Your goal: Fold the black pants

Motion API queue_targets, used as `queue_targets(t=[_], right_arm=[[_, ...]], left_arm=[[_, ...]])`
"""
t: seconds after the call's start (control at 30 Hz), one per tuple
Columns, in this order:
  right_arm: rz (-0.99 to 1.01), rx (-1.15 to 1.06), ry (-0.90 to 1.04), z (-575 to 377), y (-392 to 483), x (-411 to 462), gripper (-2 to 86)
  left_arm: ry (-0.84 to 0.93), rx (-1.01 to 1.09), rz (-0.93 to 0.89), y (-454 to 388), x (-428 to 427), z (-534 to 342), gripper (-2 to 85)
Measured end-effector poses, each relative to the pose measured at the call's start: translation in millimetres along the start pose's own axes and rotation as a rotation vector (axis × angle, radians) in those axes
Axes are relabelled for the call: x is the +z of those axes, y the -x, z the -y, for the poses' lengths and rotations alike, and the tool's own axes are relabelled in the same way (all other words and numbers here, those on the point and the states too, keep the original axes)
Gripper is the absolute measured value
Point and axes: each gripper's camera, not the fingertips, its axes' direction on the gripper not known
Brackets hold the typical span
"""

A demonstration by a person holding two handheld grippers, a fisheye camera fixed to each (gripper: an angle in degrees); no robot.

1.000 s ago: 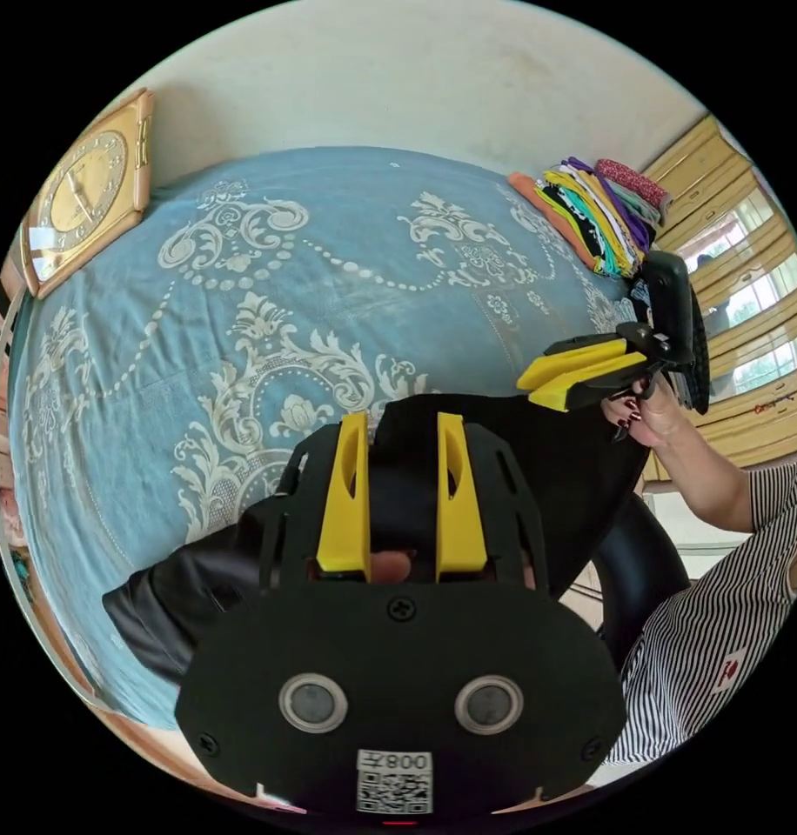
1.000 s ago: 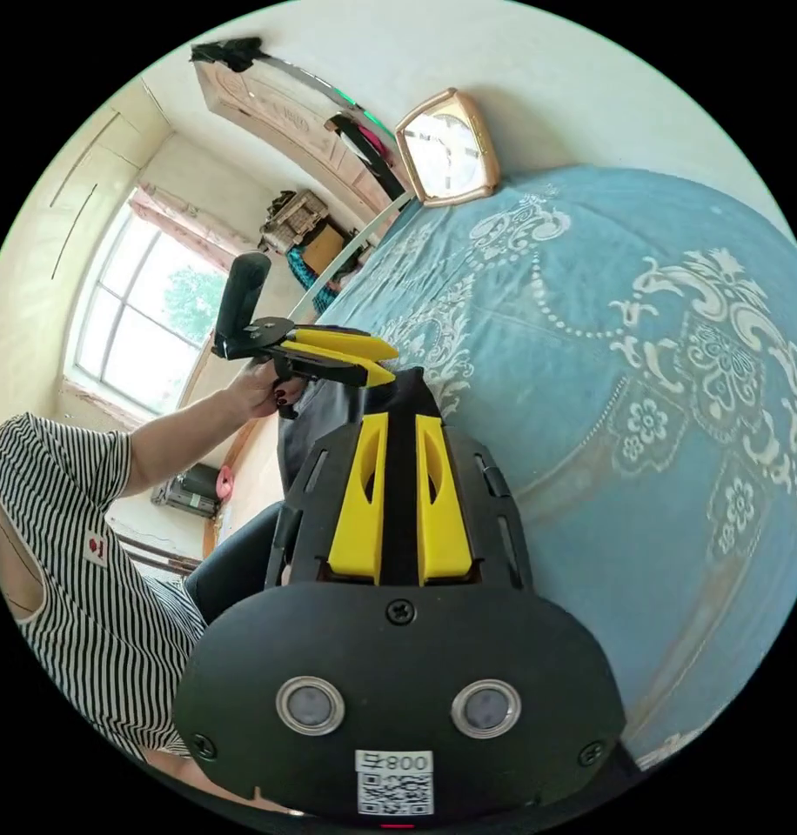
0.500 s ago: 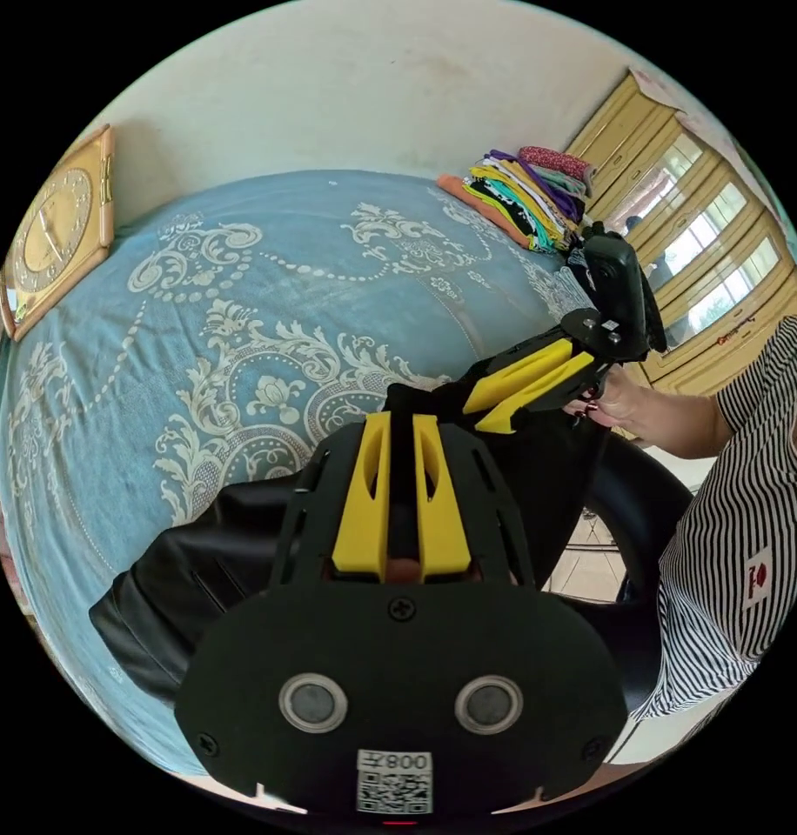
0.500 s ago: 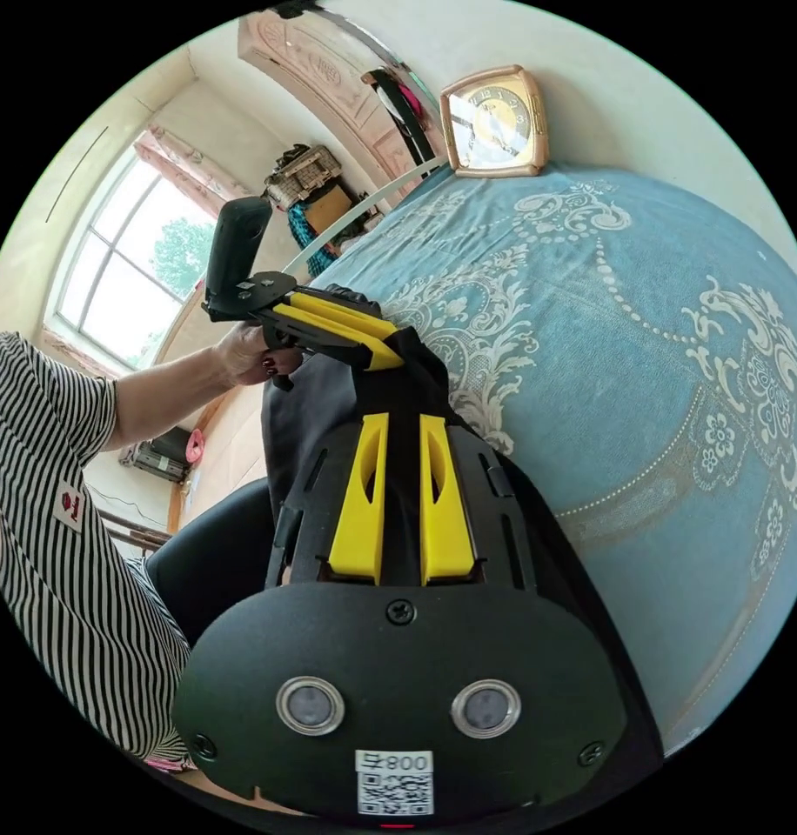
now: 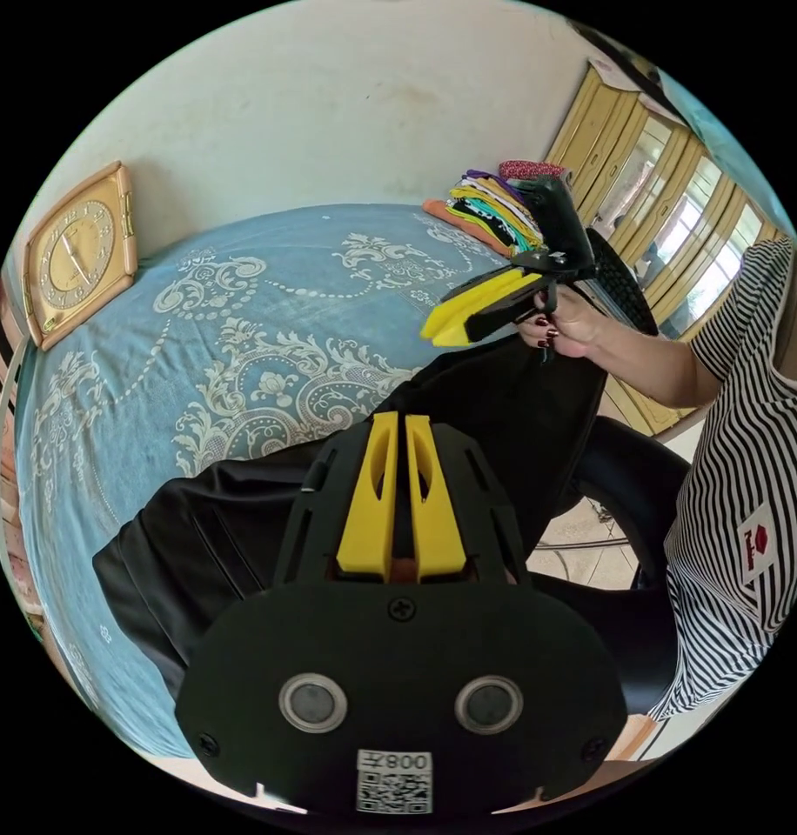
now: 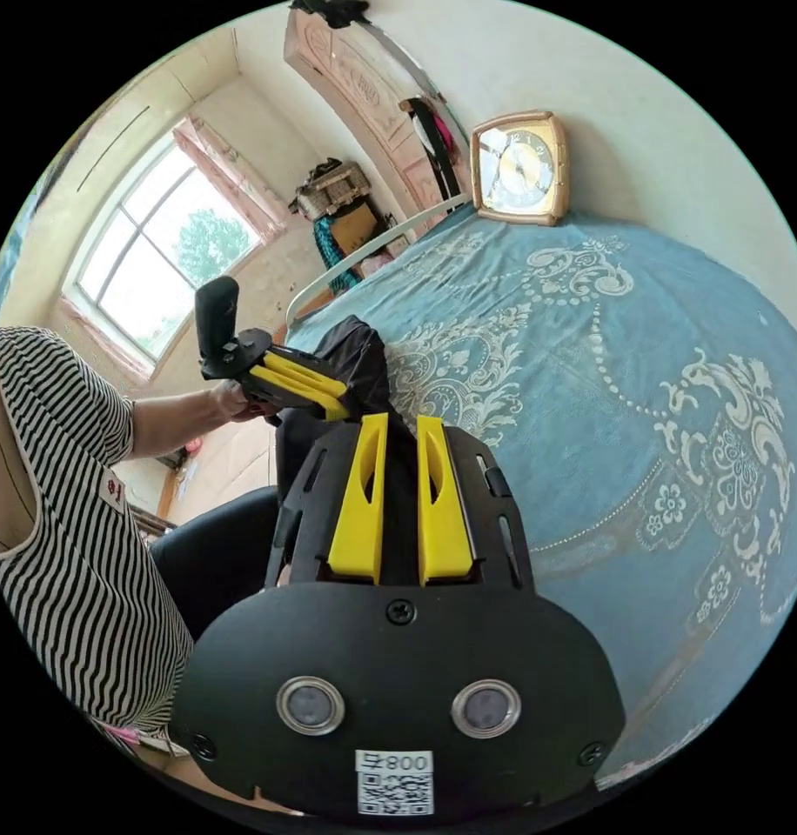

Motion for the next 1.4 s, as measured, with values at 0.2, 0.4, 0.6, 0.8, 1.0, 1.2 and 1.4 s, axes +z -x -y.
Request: queue_targets(t=[0.2, 0.4, 0.6, 0.8, 1.0, 1.2, 1.4], right_arm=[[0.000, -0.227, 0.214, 39.5, 17.7, 46.2, 7.2], [0.047, -0.257, 0.274, 65.1, 15.0, 59.9, 5.1], [-0.022, -0.206, 0.182, 82.3, 12.0, 38.8, 1.5], [0.065, 0.026, 0.134, 100.0, -40.5, 33.5, 0.7], [0.110, 0.167, 0.198, 114.8, -86.2, 56.0, 0.4], [0.178, 0.234, 0.168, 116.2, -104.9, 59.3, 0.6], [0.158, 0.227, 0.179, 121.1, -106.6, 53.0, 1.8]], left_arm=[[-0.006, 0.012, -0.002, -2.3, -31.5, -2.5, 1.4], [-0.014, 0.008, 0.001, -4.1, -55.9, -2.8, 1.3], [-0.111, -0.038, 0.011, -3.4, -89.4, -2.0, 0.7], [-0.006, -0.054, 0.005, 3.6, -69.9, 16.2, 0.2], [0.169, -0.119, -0.038, 13.8, -50.2, 30.3, 0.1], [0.178, -0.096, -0.075, 7.8, -69.3, 40.2, 0.5], [0.332, -0.028, -0.087, -9.5, -74.1, 33.1, 0.3]])
